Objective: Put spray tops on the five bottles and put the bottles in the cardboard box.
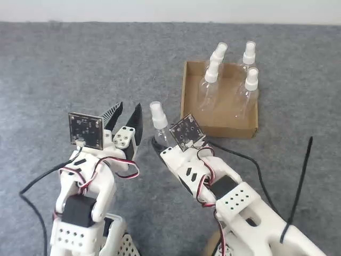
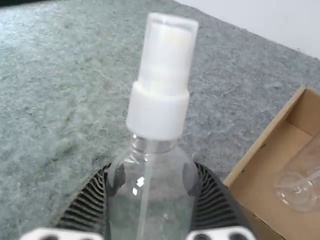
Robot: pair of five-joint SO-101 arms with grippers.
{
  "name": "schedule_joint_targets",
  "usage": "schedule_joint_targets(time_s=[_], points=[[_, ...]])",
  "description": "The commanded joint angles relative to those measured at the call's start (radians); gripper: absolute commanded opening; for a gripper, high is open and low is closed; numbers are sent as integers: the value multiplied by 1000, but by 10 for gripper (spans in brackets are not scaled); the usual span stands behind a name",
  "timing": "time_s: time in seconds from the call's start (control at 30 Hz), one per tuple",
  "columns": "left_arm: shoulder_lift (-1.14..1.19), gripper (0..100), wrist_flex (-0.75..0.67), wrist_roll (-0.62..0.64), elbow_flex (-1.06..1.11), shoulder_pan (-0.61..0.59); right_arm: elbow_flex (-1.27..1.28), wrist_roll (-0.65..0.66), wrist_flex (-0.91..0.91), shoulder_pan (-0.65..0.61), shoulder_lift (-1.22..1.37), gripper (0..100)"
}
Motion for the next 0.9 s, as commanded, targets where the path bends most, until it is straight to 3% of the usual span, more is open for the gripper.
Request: schedule_joint_targets(time_s=[0.0,0.7,0.87], points=[[-3,124,-25,-9,-8,-2,-74,-15,2,13,-42,6],[-5,126,-43,-11,-21,-3,-41,-6,2,10,-44,6],[-5,127,147,-103,-73,5,-61,-6,87,33,-44,6]])
